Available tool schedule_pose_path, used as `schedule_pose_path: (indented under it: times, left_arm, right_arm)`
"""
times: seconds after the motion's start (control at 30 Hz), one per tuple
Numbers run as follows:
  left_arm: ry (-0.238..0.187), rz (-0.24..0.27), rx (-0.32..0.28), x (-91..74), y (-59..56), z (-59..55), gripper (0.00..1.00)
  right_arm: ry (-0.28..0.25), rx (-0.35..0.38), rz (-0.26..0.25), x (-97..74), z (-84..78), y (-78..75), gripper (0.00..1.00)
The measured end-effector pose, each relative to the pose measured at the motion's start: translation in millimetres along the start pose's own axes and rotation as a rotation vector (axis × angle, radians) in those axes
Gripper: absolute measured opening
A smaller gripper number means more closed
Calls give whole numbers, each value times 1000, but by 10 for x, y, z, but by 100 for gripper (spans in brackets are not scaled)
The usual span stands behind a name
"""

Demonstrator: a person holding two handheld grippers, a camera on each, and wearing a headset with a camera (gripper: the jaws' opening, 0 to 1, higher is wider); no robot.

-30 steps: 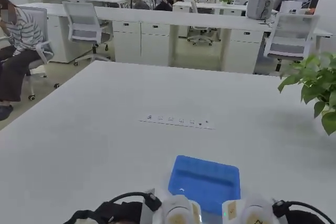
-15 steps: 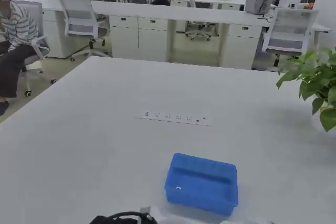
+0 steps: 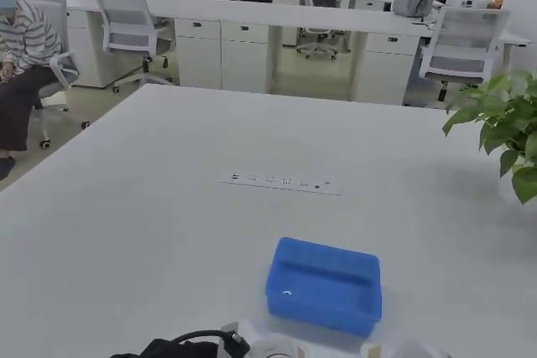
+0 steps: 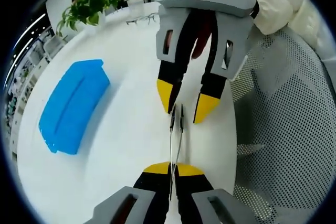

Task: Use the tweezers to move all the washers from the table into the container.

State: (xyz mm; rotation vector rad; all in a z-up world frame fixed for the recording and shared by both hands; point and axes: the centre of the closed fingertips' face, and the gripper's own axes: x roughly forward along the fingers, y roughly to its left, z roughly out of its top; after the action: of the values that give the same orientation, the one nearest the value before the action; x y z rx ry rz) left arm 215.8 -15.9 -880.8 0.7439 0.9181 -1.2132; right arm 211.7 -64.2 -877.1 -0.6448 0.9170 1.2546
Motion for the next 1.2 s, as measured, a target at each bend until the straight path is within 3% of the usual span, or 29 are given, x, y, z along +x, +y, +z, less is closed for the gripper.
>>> schedule_pose_path:
  times: [0.17, 0.27, 0.3, 0.47, 0.53, 0.63, 0.73, 0.8, 0.93, 1.07, 1.13, 1.2]
  left_arm:
    - [15, 0, -9, 2, -5, 4, 0]
    - [38, 0, -12, 10, -6, 10, 0]
    - [47, 1, -8, 8, -12, 12, 0]
    - [101, 38, 20, 15, 9, 22, 9]
    - [103, 41, -4, 10, 41, 14, 13]
    - [85, 53, -45, -4, 78, -1, 17]
    - [73, 81, -78, -23, 112, -21, 24]
    - [30, 109, -117, -40, 138, -31, 28]
    - [-8, 132, -226, -78, 154, -109, 39]
    - [-70, 170, -336, -179, 213, -173, 48]
    - [-105, 186, -388, -253, 247, -208, 52]
    - [-120, 206, -426, -316, 284, -257, 54]
  right_arm:
    - [-46, 71, -41, -174, 28, -28, 21]
    - [-100, 128, -78, -300, 57, -30, 21]
    - [-139, 181, -97, -395, 66, -14, 22]
    - [-221, 282, -183, -657, 13, -13, 26]
    - [-248, 335, -211, -765, -25, 7, 31]
    - [-321, 388, -270, -949, -4, 12, 35]
    - [-403, 469, -315, -1130, 38, 17, 45]
    - [-441, 488, -363, -1226, 57, -12, 53]
    - [-482, 535, -455, -1328, 34, -98, 72]
    - [-510, 592, -511, -1374, -20, -162, 92]
    - [-511, 605, -535, -1393, -46, -187, 99]
    - [-506, 612, -544, -1398, -69, -196, 99]
